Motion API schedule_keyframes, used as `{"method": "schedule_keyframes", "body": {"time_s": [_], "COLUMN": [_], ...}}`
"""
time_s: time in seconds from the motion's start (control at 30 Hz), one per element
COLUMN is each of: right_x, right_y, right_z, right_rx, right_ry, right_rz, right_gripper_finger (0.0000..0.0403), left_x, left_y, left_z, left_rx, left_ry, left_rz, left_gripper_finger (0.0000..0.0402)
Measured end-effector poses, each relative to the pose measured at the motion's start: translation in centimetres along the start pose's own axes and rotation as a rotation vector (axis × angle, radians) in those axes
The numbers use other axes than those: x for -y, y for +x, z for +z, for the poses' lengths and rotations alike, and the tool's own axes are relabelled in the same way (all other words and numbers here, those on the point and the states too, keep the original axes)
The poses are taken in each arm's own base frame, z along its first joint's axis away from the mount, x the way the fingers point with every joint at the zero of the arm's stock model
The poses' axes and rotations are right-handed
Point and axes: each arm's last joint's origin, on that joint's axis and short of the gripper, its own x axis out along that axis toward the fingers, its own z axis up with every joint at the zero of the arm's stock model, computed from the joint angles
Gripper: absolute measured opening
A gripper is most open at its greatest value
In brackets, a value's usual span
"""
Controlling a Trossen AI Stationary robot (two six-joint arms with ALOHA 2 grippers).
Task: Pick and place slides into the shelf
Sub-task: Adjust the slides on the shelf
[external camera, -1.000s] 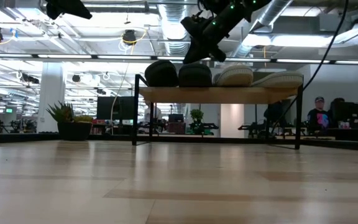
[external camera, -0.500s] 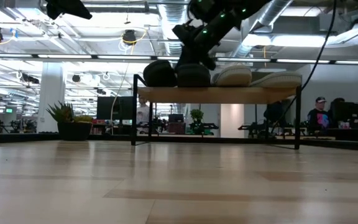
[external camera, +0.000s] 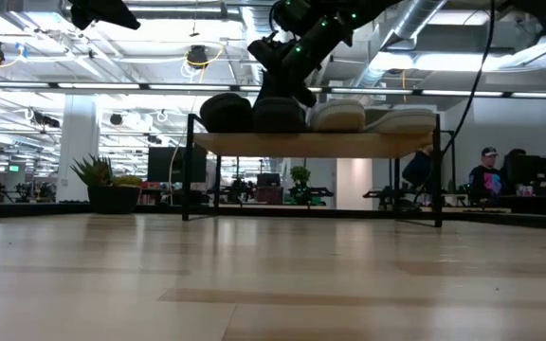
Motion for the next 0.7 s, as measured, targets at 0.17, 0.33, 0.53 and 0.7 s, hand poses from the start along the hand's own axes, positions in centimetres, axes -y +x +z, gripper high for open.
{"method": "schedule_keyframes", "body": {"time_s": [0.17,0.33,0.53,0.7], "right_x": [0.0,-0.3,-0.4,-0.9], "right_y": [-1.0,-2.1,-3.2,-6.4], "right_z": [0.3,0.7,1.8,3.5], "right_rx": [-0.044,-0.052,-0.025,0.051], "right_ry": [-0.030,-0.088,-0.125,-0.153], "right_rz": [-0.047,-0.099,-0.145,-0.320], "right_gripper_finger": [0.0000,0.0000,0.0000,0.0000], "left_x": [0.0,0.0,0.1,0.4], "left_y": [0.0,0.0,0.5,3.0], "left_z": [0.0,0.4,2.0,4.0], "left_rx": [0.000,0.043,0.177,0.277], "left_ry": [0.005,0.028,0.063,0.140], "left_rz": [0.000,0.000,0.002,-0.022], "left_gripper_finger": [0.0000,0.0000,0.0000,0.0000]}}
